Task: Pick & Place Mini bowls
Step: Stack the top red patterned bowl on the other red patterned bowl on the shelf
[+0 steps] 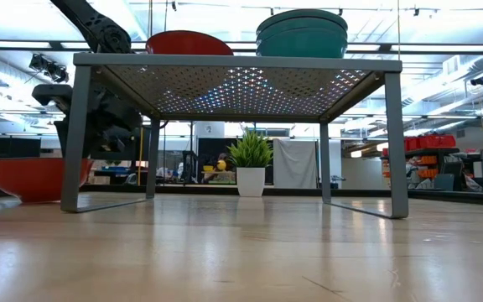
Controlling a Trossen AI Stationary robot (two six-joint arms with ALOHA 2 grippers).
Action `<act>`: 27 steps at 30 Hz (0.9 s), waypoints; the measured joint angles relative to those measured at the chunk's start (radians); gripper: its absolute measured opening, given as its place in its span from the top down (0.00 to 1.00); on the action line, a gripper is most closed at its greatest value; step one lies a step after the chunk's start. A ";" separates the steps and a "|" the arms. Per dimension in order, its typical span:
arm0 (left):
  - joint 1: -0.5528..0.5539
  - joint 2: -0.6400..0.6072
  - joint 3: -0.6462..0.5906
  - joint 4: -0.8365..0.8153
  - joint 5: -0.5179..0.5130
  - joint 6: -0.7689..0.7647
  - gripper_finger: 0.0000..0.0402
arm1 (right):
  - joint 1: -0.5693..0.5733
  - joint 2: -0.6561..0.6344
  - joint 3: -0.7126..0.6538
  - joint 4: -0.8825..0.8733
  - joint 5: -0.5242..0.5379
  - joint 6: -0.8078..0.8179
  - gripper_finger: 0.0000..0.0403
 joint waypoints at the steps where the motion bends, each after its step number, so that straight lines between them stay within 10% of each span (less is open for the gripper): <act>1: 0.000 0.000 0.000 -0.001 0.000 0.000 0.97 | 0.000 0.000 0.000 0.000 0.000 0.000 0.93; 27: 0.000 0.001 0.122 -0.217 0.000 0.001 0.98 | 0.000 0.000 0.000 0.000 0.000 0.000 0.93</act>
